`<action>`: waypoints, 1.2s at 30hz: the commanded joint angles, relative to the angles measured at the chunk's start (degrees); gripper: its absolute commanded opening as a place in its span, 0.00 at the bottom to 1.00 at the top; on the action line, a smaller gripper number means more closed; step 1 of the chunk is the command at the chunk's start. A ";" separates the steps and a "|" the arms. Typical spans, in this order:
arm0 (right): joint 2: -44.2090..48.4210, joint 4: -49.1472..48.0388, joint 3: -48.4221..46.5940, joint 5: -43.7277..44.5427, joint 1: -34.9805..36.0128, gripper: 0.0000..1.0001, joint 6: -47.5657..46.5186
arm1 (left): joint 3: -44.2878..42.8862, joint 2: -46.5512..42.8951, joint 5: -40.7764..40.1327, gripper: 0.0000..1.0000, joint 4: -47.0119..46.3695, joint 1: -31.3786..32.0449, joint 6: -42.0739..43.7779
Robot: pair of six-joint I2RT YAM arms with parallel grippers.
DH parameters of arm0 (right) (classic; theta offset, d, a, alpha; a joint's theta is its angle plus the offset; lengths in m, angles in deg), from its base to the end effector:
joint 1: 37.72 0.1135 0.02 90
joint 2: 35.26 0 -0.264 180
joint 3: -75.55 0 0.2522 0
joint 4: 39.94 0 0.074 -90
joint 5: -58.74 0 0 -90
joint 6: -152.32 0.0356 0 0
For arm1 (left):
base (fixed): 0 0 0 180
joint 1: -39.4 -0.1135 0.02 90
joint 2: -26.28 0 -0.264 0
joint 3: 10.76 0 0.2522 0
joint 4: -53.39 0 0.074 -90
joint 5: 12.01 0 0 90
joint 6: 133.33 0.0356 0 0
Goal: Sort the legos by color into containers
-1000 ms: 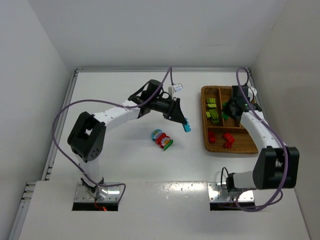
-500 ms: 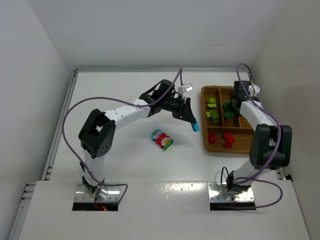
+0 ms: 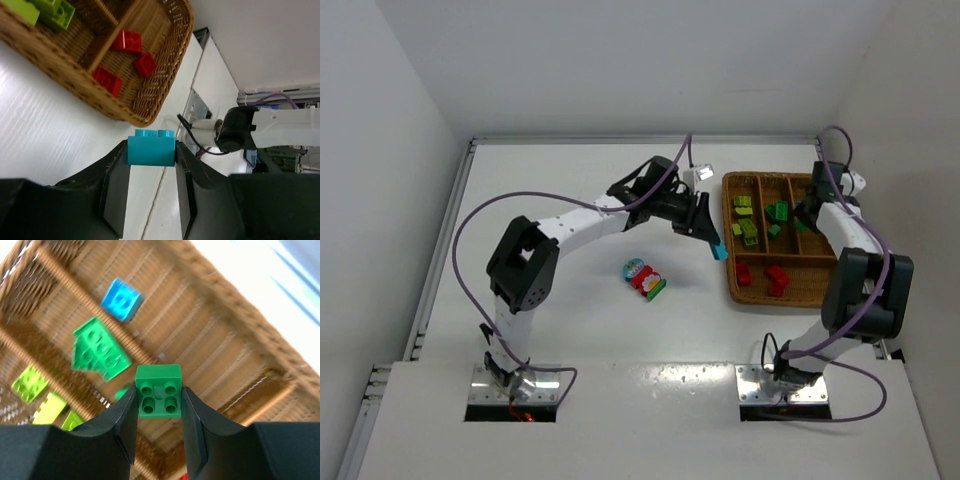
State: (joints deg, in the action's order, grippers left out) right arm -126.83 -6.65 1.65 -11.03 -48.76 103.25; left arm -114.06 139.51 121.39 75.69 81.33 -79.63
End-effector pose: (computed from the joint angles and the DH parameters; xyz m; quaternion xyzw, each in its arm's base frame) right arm 0.3266 -0.0763 0.2174 0.4593 0.8084 -0.0751 0.3605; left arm 0.3237 -0.3236 0.2593 0.2183 0.8038 -0.5343 0.1440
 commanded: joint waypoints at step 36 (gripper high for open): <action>25.37 8.43 5.81 -26.44 1.73 0.65 -6.38 | -15.76 8.95 -0.94 0.00 7.87 -4.92 -1.24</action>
State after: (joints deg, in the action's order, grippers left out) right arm -102.86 -0.03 4.10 -27.22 -47.58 99.84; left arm -131.50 151.80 120.73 79.08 80.39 -82.49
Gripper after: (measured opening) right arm 0.654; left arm 0.418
